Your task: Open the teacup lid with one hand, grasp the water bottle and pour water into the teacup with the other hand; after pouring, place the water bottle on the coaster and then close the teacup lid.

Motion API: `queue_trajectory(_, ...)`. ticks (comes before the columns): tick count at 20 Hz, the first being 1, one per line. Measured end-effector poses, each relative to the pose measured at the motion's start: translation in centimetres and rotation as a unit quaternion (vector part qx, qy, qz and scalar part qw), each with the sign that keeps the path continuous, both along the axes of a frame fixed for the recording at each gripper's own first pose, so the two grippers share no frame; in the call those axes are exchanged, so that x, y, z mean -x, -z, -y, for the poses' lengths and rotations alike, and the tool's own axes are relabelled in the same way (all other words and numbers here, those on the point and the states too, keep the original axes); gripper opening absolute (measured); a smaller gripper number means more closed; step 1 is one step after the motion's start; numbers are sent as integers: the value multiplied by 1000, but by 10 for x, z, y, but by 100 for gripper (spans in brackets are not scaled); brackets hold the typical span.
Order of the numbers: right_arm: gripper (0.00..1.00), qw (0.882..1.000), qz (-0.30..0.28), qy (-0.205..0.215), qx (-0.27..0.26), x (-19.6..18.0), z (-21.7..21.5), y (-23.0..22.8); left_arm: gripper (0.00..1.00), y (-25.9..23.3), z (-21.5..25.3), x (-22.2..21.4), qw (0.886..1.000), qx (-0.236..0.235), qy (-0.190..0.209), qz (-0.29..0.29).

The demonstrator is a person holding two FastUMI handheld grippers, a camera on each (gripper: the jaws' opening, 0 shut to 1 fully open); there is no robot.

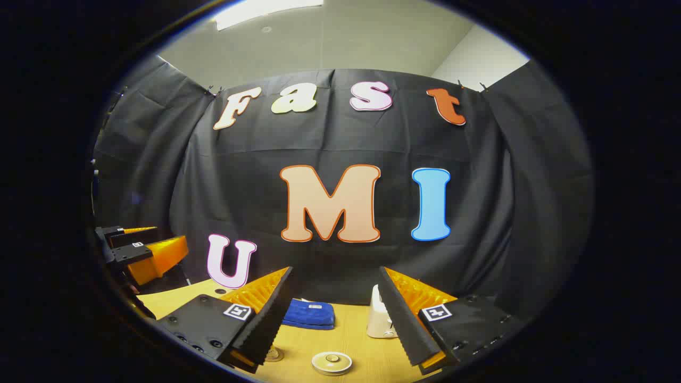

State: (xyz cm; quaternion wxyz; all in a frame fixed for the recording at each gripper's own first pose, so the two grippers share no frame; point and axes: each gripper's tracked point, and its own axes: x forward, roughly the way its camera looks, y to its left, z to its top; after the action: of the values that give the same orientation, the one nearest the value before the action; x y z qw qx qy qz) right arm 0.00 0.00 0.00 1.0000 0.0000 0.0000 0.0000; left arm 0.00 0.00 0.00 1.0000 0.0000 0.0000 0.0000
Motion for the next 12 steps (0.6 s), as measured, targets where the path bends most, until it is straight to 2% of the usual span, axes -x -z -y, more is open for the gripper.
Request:
queue_trajectory(4,100,1000,-11,-2,-8,-1,5,8,95,2,1,1,1000,-2,-8,-6)
queue_trajectory(5,100,1000,-15,-4,-10,-1,6,10,92,3,2,2,1000,-4,-8,-7)
queue_trajectory(6,100,1000,-18,-6,-10,-1,7,12,95,1,3,1,1000,-6,-7,-7)
queue_trajectory(11,100,999,-29,-16,-6,-4,9,21,92,-7,5,5,1000,-13,-9,3)
queue_trajectory(12,94,999,-31,-19,-5,-4,9,25,95,-6,4,5,1000,-14,-10,3)
